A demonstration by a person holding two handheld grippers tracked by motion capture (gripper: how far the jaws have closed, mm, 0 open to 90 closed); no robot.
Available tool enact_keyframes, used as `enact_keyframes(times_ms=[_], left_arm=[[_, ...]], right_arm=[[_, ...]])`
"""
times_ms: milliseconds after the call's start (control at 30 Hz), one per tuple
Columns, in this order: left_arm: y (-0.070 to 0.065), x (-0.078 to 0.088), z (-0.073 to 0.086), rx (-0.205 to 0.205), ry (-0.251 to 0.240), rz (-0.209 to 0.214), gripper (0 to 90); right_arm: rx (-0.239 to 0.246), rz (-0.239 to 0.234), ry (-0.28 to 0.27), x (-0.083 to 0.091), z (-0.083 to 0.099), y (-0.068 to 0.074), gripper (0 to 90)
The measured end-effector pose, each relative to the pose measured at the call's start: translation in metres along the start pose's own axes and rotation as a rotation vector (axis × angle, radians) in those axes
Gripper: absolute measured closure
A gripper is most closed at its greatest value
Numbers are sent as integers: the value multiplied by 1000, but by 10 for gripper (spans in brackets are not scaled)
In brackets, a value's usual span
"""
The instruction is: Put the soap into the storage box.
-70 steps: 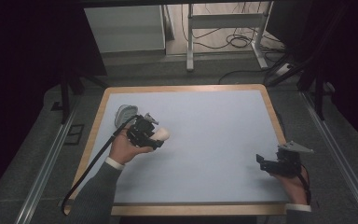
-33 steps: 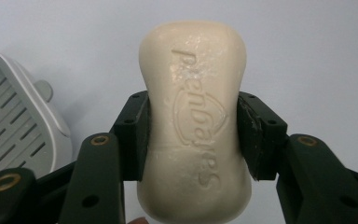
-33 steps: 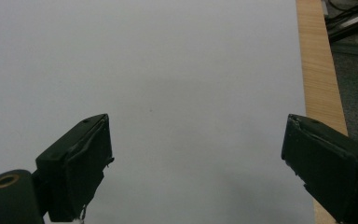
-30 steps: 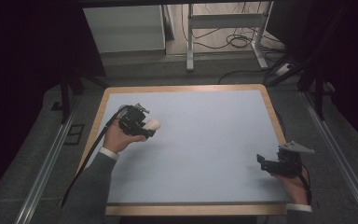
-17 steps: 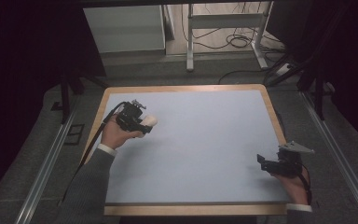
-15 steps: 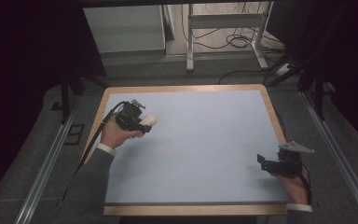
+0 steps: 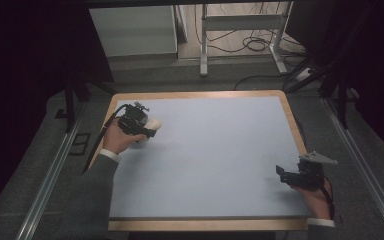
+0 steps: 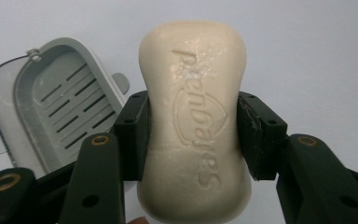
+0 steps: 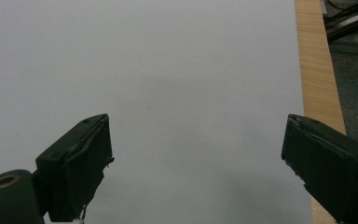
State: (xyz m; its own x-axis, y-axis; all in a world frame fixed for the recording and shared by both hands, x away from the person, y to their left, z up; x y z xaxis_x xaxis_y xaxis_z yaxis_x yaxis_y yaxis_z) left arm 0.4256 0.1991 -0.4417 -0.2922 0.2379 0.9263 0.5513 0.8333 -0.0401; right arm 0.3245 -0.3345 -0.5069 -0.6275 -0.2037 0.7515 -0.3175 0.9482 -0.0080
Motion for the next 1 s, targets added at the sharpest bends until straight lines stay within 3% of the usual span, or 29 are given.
enact_keyframes(times_ms=[1000], left_arm=[[41,-11,-5,141,16,-29,494]], right_arm=[[-3,3,4,-1,1,-1,83]])
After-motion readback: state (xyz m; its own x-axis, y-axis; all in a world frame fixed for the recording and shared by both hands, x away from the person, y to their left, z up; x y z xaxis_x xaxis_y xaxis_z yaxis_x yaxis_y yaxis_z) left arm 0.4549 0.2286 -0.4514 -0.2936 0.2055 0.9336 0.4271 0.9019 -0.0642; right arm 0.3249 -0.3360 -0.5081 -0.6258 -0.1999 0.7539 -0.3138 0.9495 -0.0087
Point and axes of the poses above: each handheld gripper's, and its own axes: x roughly backward along the jaws, z roughly out of its underside, y roughly to its left, the point moved 1 cm from there along -x, roughly forward along the jaws, and after that the axes turned 10 degrees about y, right-handed, at the moved point
